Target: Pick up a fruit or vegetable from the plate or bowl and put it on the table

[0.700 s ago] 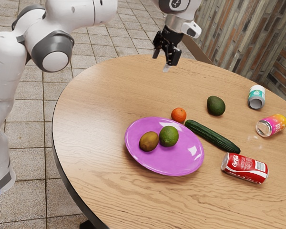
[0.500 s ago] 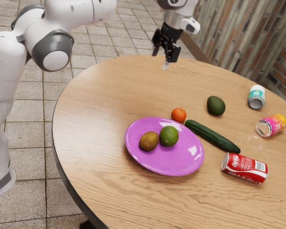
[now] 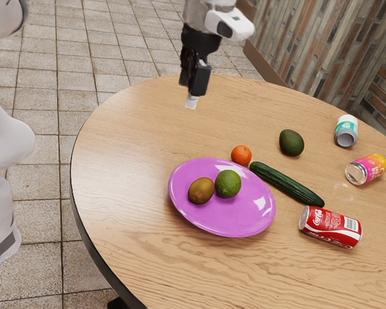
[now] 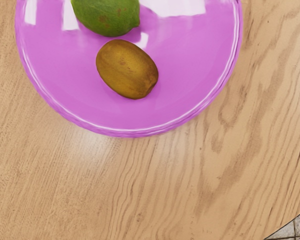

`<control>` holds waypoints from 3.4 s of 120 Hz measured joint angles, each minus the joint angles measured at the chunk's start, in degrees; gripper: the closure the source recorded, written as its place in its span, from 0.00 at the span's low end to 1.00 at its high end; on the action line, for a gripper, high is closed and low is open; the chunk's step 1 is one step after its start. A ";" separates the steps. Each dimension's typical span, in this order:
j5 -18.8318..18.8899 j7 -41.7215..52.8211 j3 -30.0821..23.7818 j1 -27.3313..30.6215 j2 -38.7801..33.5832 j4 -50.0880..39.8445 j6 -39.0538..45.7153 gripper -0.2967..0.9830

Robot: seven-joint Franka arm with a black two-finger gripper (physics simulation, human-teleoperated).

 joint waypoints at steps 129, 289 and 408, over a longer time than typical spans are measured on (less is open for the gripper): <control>3.63 -53.73 -0.74 1.19 4.33 -31.49 37.97 0.23; 10.78 -37.45 6.88 0.61 9.21 -38.59 52.03 0.33; 16.68 -34.06 11.27 9.41 -9.85 -38.01 37.65 0.55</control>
